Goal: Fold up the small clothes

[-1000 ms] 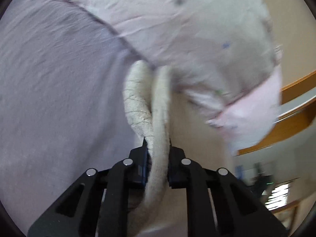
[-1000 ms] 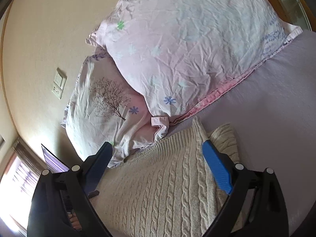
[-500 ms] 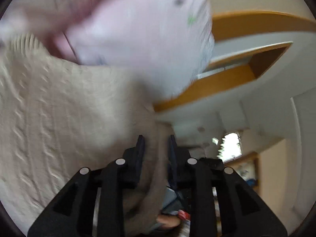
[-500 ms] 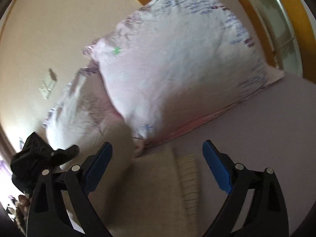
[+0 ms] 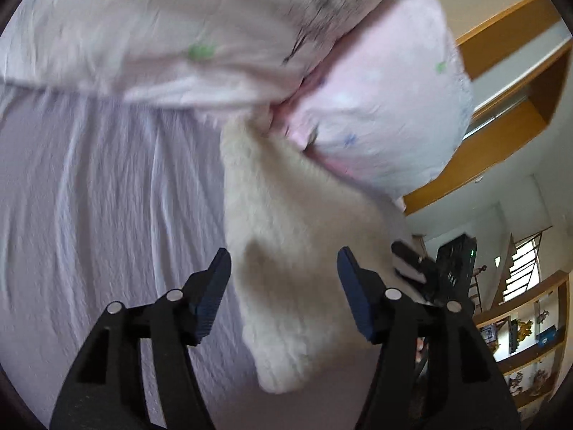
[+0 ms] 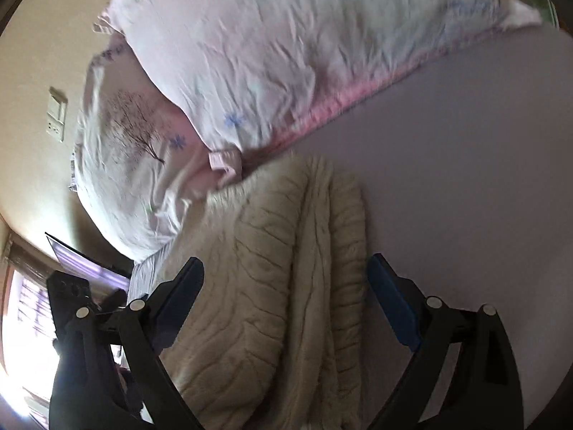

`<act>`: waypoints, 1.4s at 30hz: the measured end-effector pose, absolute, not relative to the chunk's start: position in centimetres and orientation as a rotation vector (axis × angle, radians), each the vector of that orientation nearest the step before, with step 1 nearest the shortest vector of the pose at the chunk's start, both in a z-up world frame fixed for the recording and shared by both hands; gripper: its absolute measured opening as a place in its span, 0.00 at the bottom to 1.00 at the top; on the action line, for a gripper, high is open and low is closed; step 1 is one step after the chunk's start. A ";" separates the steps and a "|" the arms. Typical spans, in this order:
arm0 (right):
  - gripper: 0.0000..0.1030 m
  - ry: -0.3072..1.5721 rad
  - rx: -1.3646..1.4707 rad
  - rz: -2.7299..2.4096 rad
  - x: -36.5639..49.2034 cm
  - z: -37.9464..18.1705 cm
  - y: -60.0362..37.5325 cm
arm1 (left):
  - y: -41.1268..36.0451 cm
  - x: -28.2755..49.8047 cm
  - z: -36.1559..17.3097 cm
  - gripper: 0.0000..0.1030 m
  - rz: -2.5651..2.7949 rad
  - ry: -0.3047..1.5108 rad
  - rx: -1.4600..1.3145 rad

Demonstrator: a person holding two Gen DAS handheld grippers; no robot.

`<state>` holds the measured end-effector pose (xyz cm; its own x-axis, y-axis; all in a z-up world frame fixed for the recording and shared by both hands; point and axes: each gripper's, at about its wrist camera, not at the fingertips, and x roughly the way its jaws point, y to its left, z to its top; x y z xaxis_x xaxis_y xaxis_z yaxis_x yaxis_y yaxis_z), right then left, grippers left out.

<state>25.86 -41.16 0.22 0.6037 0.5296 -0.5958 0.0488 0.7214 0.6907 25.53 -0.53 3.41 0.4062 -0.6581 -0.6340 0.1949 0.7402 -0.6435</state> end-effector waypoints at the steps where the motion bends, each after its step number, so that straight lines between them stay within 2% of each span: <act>1: 0.92 0.902 0.735 0.311 25.9 -0.1 -41.1 | -0.8 25.8 3.1 0.61 -0.571 1.039 -0.513; 3: 0.91 0.888 0.743 0.323 25.8 -0.2 -41.2 | -1.7 25.8 2.0 0.63 -0.565 1.068 -0.485; 5: 0.82 0.884 0.742 0.331 25.7 -0.3 -41.1 | -2.3 26.0 1.4 0.67 -0.559 1.067 -0.484; 8: 0.66 0.893 0.721 0.343 25.9 -0.5 -40.6 | -3.9 26.6 1.7 0.70 -0.561 1.067 -0.514; 10: 0.45 0.895 0.731 0.367 26.0 -0.7 -40.4 | -5.0 27.3 0.6 0.70 -0.589 1.070 -0.555; 12: 0.40 0.890 0.766 0.407 26.0 -0.9 -40.4 | -5.2 27.3 0.9 0.62 -0.601 1.049 -0.540; 13: 0.38 0.878 0.759 0.416 25.9 -0.7 -40.3 | -5.4 27.4 0.9 0.48 -0.606 1.052 -0.519; 14: 0.37 0.861 0.756 0.435 25.7 -0.4 -40.0 | -5.0 27.4 1.3 0.38 -0.627 1.043 -0.518; 16: 0.34 0.814 0.789 0.528 25.1 0.4 -39.6 | -3.2 26.7 2.8 0.35 -0.707 1.015 -0.527; 18: 0.33 0.797 0.809 0.661 24.8 1.0 -37.9 | -0.8 24.4 4.9 0.35 -0.708 0.939 -0.438; 20: 0.34 0.857 0.727 0.720 24.8 1.0 -34.6 | 1.4 22.7 6.1 0.38 -0.650 0.879 -0.343; 23: 0.43 0.978 0.564 0.618 25.4 0.7 -31.3 | 4.5 21.6 5.4 0.40 -0.542 0.906 -0.300; 24: 0.48 0.956 0.556 0.567 25.1 1.2 -31.6 | 5.4 21.1 5.0 0.40 -0.514 0.908 -0.310; 28: 0.49 0.735 0.567 0.499 22.9 5.2 -33.1 | 6.8 19.0 6.2 0.43 -0.493 0.805 -0.315; 31: 0.49 0.813 0.498 0.490 24.1 5.3 -31.1 | 5.6 17.6 7.7 0.51 -0.562 0.738 -0.318; 32: 0.46 0.853 0.477 0.488 24.7 4.8 -30.2 | 5.0 17.5 7.9 0.52 -0.581 0.735 -0.311; 33: 0.24 0.885 0.464 0.495 25.2 4.0 -29.4 | 3.9 17.6 8.0 0.53 -0.607 0.736 -0.297; 34: 0.14 0.896 0.448 0.497 25.5 3.5 -28.8 | 2.6 17.6 7.9 0.55 -0.633 0.741 -0.275; 37: 0.08 0.808 0.337 0.438 25.4 4.3 -28.1 | 0.4 17.9 7.1 0.55 -0.656 0.772 -0.228; 39: 0.08 0.756 0.367 0.346 25.5 4.9 -30.0 | -0.6 18.3 6.3 0.54 -0.671 0.798 -0.220; 42: 0.08 0.819 0.375 0.251 26.6 3.4 -31.3 | -1.3 18.2 6.0 0.52 -0.695 0.792 -0.204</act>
